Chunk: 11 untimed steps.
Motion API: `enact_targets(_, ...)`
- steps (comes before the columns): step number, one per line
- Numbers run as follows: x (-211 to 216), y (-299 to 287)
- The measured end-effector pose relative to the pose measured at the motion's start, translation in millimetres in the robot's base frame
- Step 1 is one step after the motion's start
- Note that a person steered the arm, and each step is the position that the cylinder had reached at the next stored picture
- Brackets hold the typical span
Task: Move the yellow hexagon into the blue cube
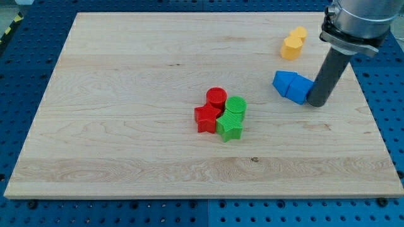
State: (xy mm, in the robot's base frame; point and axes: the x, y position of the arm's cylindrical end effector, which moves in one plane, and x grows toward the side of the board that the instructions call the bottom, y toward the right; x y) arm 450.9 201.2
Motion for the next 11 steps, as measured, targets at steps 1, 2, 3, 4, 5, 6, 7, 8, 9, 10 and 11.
enact_targets(1,-16,-1)
enact_targets(2,-2,10)
enact_targets(3,3,26)
enact_targets(4,3,69)
enact_targets(5,3,94)
enact_targets(6,3,97)
enact_targets(7,-15,120)
enact_targets(8,-56,130)
enact_targets(9,-115,130)
enact_targets(10,-151,121)
enact_targets(11,-164,80)
